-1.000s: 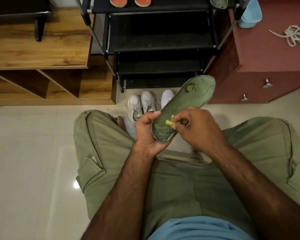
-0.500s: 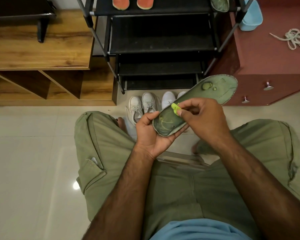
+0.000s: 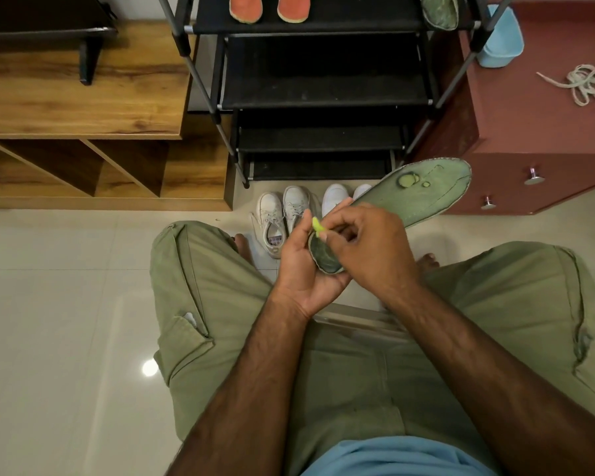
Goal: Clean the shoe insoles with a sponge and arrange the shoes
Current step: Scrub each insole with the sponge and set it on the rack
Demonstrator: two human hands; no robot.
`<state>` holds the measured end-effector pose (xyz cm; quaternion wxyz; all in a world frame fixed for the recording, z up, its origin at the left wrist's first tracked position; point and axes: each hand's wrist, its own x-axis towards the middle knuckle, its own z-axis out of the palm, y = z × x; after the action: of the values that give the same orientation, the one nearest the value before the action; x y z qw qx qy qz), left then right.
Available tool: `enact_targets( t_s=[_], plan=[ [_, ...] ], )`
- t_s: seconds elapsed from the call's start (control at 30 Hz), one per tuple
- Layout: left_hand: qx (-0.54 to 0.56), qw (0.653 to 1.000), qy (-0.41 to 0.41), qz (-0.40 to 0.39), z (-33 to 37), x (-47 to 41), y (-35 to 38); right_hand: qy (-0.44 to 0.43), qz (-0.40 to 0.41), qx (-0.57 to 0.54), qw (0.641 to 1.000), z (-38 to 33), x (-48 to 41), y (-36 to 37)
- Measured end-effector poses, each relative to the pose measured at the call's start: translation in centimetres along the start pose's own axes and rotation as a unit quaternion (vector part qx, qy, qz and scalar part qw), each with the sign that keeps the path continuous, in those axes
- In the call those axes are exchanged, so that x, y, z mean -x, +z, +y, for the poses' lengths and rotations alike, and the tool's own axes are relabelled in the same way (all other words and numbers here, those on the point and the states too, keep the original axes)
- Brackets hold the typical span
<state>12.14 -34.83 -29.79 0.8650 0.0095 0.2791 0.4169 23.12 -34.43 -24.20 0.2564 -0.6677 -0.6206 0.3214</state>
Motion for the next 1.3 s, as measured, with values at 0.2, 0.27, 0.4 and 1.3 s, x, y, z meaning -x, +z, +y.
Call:
enact_targets(
  t_s=[0.2,0.27,0.4,1.3],
  plan=[
    [-0.003,1.0,-0.002,0.003,0.0,0.1,0.1,0.008,-0.061,-0.03,0.998,-0.1,-0.5,-1.1],
    [-0.007,1.0,-0.003,0.003,-0.1,0.2,0.4,0.013,-0.008,-0.016,1.0,0.2,-0.8,-1.1],
    [-0.004,1.0,0.001,0.013,0.1,0.1,0.1,0.005,-0.086,-0.029,0.996,0.2,0.3,-0.6],
    [0.021,1.0,-0.008,0.003,-0.2,-0.4,-0.2,0.006,-0.021,0.0,1.0,0.4,-0.6,-0.3]
  ],
)
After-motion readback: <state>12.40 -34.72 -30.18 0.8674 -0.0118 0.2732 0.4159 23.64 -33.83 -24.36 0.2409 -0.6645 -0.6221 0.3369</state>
